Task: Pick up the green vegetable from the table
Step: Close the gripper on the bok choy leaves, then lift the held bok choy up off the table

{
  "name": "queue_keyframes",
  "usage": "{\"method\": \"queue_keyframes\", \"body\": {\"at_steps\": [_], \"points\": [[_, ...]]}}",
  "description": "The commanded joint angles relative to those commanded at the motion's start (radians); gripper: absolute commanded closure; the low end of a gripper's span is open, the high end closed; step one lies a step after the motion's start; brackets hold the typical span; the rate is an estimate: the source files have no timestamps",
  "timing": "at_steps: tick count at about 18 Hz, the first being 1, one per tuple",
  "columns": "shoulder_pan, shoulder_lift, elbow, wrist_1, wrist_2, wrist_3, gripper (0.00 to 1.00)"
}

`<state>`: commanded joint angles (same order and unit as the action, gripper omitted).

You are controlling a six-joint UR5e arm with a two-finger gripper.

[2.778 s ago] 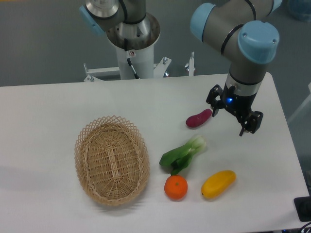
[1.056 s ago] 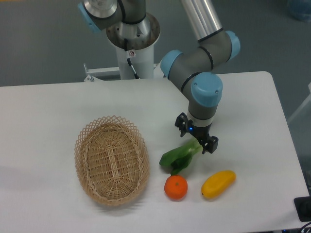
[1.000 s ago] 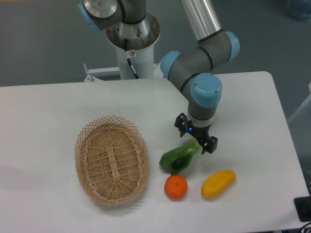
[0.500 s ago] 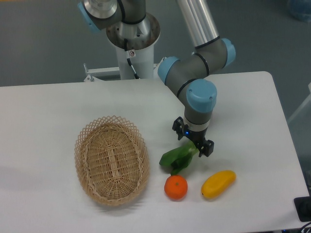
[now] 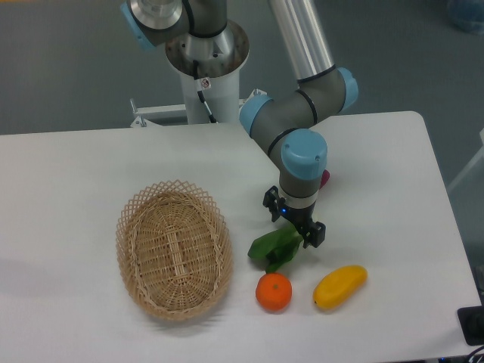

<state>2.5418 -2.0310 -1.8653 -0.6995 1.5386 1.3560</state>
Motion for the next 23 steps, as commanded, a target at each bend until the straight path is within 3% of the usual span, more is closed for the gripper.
{"method": "queue_keyframes", "body": {"at_steps": [6, 17, 23], "points": [[0.0, 0.002, 0.0, 0.0, 0.0, 0.006, 0.53], [0.008, 0.035, 0.014, -0.005, -0.002, 0.017, 0.56], [0.044, 0.097, 0.02, -0.035, -0.005, 0.112, 0.55]]}}
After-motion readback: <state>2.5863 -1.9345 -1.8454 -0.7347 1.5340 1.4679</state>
